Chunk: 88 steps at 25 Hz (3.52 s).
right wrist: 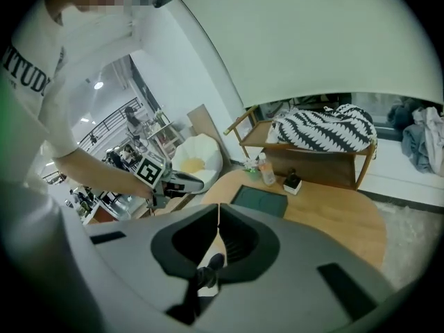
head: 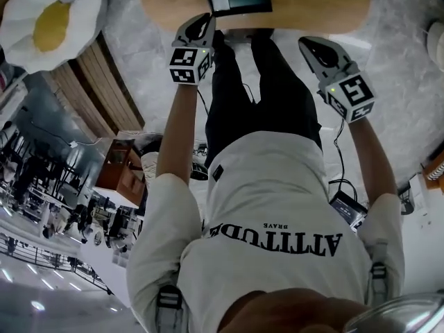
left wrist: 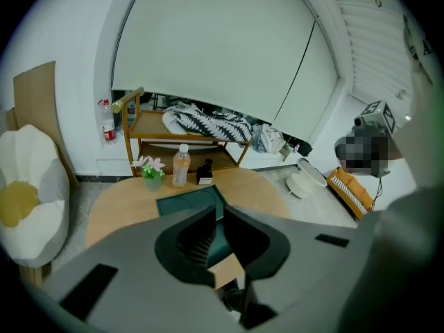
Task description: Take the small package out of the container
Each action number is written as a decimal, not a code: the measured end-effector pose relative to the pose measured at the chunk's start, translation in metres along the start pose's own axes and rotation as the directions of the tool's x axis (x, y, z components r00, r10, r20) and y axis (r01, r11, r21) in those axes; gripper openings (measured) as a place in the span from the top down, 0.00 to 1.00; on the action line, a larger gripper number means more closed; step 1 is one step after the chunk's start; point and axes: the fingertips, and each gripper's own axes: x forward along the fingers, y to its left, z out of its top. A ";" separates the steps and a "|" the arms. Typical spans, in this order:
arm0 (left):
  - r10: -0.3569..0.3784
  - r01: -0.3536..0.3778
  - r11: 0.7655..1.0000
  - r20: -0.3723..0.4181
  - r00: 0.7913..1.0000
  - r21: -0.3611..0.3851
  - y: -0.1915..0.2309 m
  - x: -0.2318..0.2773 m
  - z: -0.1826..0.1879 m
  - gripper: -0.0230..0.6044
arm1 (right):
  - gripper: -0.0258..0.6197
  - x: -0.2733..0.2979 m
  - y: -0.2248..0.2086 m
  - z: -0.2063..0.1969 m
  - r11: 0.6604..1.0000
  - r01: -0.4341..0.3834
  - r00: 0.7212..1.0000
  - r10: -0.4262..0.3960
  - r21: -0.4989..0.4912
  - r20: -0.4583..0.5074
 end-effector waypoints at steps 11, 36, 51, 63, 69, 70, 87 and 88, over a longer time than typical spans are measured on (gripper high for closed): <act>0.032 -0.037 0.999 -0.221 0.975 -0.022 0.036 0.094 -0.084 0.85 | 0.93 0.039 -0.020 -0.043 0.997 -0.037 0.999 0.038 0.072 -0.012; 0.305 -0.310 0.943 -0.687 0.659 0.121 0.080 0.219 -0.197 0.62 | 0.93 0.056 -0.082 -0.084 0.976 -0.038 0.999 0.031 0.214 0.036; 0.244 -0.283 0.958 -0.627 0.740 0.039 0.059 0.210 -0.192 0.93 | 0.93 0.060 -0.090 -0.075 0.983 -0.034 0.999 0.026 0.178 0.046; 0.195 -0.237 0.971 -0.483 0.853 -0.026 0.028 0.171 -0.143 0.93 | 0.93 0.047 -0.068 -0.049 0.993 -0.054 0.998 0.052 0.108 0.024; 0.188 -0.217 0.976 -0.398 0.898 -0.028 0.018 0.133 -0.087 0.93 | 0.93 0.031 -0.051 -0.008 0.997 -0.059 0.996 0.057 0.042 0.063; 0.191 -0.217 0.976 -0.379 0.906 -0.027 0.016 0.127 -0.075 0.93 | 0.93 0.027 -0.050 -0.002 0.998 -0.060 0.996 0.058 0.029 0.063; 0.231 -0.229 0.969 0.012 0.973 -0.096 -0.015 -0.079 0.053 0.93 | 0.93 -0.049 0.037 0.073 0.983 -0.030 0.992 0.051 -0.181 0.112; 0.231 -0.227 0.970 0.037 0.972 -0.091 -0.017 -0.089 0.059 0.93 | 0.93 -0.052 0.041 0.076 0.983 -0.023 0.992 0.046 -0.184 0.120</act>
